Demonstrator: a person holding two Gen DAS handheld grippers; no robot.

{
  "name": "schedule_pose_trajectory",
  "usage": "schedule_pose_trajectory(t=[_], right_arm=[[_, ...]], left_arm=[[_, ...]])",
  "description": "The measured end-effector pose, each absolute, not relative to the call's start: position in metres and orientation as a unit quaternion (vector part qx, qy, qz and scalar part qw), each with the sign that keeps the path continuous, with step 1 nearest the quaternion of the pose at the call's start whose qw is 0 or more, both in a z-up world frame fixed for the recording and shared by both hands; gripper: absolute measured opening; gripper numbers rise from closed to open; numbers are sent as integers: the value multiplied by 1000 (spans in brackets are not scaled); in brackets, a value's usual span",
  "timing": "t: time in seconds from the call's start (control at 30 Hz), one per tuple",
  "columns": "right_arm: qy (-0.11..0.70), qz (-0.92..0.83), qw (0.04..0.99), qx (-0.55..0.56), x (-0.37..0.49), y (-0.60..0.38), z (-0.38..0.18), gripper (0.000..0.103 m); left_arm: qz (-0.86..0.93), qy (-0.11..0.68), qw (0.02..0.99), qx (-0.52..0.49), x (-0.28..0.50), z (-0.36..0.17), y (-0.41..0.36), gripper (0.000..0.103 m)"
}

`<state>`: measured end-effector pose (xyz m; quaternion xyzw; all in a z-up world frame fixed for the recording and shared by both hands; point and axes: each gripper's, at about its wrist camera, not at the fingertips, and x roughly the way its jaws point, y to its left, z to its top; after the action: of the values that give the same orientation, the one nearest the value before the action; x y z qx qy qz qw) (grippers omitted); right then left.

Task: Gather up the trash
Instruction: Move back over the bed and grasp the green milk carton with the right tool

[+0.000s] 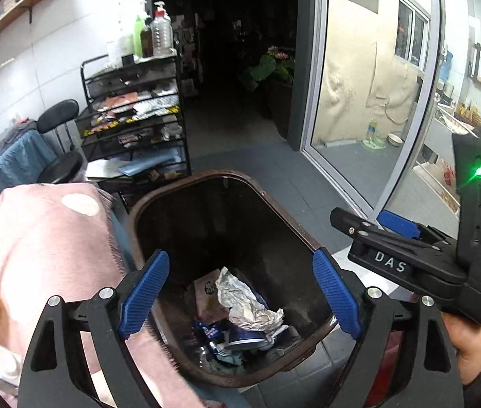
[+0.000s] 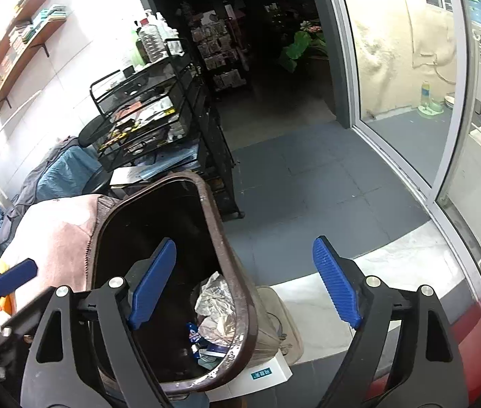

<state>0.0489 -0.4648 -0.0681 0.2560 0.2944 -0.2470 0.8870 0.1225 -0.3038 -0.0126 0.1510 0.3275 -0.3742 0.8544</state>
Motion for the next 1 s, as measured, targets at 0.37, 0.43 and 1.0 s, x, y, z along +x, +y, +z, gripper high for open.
schedule_pose_trajectory(t=[0.37, 0.43, 1.0], right_arm=[[286, -151, 917, 232, 60, -430, -59, 88], [289, -118, 923, 226, 66, -417, -57, 89], [299, 65, 942, 138, 119, -293, -32, 91]], left_arm=[[-337, 307, 878, 146, 116, 10, -253, 88], [-330, 308, 881, 143, 117, 11, -243, 89], [-233, 321, 916, 68, 128, 18, -124, 89]])
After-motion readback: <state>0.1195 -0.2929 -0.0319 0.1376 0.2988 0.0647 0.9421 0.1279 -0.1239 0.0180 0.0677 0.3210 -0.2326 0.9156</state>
